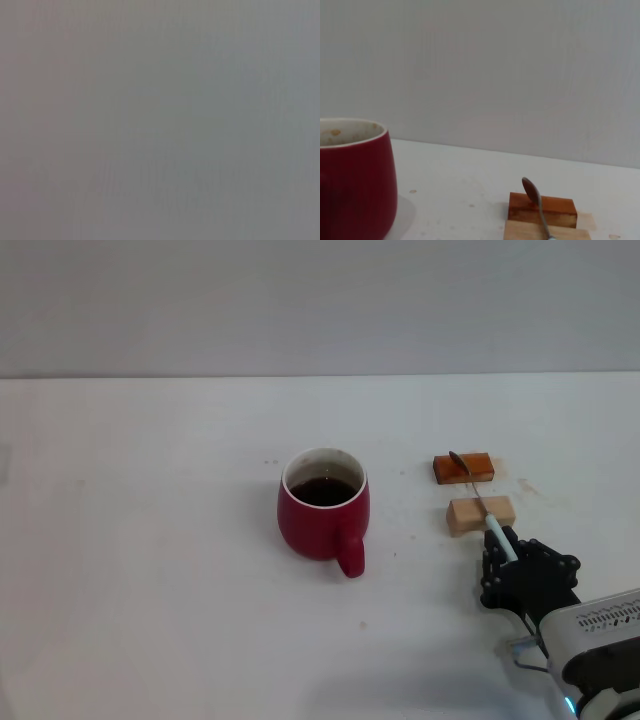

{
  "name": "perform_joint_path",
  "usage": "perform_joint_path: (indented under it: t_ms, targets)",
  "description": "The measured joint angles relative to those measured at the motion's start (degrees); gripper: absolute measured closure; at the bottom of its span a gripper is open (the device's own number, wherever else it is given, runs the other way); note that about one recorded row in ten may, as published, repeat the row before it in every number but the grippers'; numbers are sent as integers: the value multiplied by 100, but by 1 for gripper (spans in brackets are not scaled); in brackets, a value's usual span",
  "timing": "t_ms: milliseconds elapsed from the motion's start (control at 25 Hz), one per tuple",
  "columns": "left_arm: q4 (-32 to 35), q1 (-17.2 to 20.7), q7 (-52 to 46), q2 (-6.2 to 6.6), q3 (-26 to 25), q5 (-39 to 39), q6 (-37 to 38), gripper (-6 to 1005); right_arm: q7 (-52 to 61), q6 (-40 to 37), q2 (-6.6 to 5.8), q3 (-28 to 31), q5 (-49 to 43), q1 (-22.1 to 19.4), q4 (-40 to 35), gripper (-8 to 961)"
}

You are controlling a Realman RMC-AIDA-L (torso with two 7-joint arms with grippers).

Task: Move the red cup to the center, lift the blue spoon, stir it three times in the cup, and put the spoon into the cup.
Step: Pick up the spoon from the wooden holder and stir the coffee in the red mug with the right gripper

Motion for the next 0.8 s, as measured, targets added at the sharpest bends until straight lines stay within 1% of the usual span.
perform_joint_path:
  t_ms: [440,800]
  targets:
    - [10,0,0,-10,0,0,0,135,-1,-34,0,5,-10,-2,-57,826]
    - [0,7,0,-17,0,0,-4,135,-285,-246,-19,-9,-23,-87,94,827]
